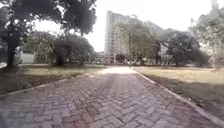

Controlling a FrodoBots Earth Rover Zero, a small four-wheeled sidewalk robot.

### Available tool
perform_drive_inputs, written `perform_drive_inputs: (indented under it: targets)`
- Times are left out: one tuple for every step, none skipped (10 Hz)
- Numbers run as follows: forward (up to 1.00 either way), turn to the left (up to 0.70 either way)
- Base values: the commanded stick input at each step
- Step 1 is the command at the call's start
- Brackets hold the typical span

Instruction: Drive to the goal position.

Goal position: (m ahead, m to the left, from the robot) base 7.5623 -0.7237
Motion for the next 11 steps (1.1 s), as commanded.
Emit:
perform_drive_inputs:
  targets:
    - [0.85,0.00]
    - [0.85,0.00]
    - [0.85,0.00]
    - [0.85,0.00]
    - [0.85,0.00]
    - [0.85,0.00]
    - [0.85,0.00]
    - [0.85,0.00]
    - [0.85,0.00]
    - [0.85,0.00]
    - [0.85,0.00]
